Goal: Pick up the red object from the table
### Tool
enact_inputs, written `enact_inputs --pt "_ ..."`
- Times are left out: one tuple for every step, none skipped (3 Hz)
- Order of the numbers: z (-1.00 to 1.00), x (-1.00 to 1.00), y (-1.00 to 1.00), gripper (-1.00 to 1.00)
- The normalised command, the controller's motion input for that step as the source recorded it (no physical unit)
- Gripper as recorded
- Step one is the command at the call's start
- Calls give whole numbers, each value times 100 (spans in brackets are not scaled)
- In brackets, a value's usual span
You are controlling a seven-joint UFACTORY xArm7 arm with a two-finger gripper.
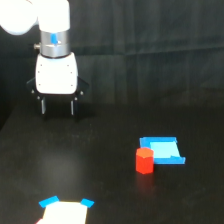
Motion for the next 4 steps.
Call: enact_inputs --pt "-21 100 -93 100" --pt "-21 100 -100 100" --pt "-69 100 -73 -100" --pt "38 100 -100 40"
